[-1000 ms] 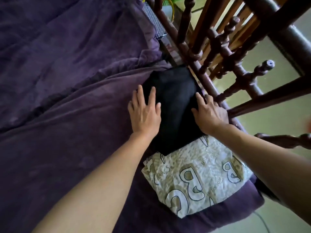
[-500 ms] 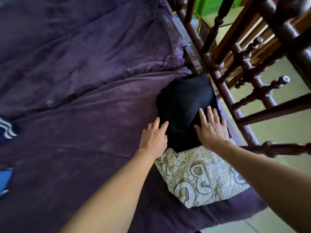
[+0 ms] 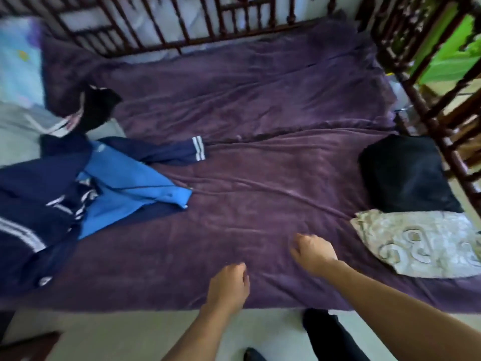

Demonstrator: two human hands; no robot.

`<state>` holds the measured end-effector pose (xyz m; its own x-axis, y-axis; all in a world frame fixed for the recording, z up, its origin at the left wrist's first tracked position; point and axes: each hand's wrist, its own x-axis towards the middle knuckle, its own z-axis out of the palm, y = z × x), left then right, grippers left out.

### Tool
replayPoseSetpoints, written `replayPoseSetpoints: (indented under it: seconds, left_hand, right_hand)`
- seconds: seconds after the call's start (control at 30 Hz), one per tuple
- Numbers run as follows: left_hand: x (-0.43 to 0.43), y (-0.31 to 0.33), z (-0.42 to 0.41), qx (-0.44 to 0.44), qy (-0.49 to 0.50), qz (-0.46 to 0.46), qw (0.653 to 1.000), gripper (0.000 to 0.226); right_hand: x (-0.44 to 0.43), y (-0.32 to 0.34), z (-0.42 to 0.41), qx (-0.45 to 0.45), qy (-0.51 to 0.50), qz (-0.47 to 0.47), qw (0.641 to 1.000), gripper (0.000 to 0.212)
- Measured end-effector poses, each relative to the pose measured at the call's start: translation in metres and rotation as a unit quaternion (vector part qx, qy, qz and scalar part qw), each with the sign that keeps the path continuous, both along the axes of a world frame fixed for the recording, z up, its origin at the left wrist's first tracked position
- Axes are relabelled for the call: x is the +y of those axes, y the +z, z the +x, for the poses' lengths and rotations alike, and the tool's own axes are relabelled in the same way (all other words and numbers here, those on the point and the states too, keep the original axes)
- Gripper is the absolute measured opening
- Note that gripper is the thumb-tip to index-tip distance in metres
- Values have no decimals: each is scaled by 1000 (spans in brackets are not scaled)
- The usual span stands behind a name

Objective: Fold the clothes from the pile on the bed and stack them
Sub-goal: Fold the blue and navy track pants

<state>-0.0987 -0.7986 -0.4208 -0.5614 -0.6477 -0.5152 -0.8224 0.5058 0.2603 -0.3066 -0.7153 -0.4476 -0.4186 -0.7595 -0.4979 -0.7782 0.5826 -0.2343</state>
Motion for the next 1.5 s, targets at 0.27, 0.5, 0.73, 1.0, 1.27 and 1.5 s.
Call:
replayPoseSetpoints:
  seconds: [0.27,0.5,0.73,1.0,1.27,1.5]
  left_hand:
    - [-58,31,182,3,143,-22,989,24]
    - [-158,35,251,-11,184,-20,983,22]
    - [-256,26,316,-38,221,28,974,26]
    - [-358,12,373,-45,195,57,978,31]
    - [-511,-42,386,-56,33,-13,998,30]
    - [-611,-93,394,30,-28,-39,998,37]
  right_hand:
    - [-106,36,153,-43,97,-16,994,31]
    - [-201,29,193,-51,116,27,992,31]
    - [-291,6,234,-62,100,135,984,37]
    - [-407,10,307,-81,110,108,985,40]
    - [-545,-30,356,-4,42,53,998,40]
    - [-630,-113,367,132,61,14,989,52]
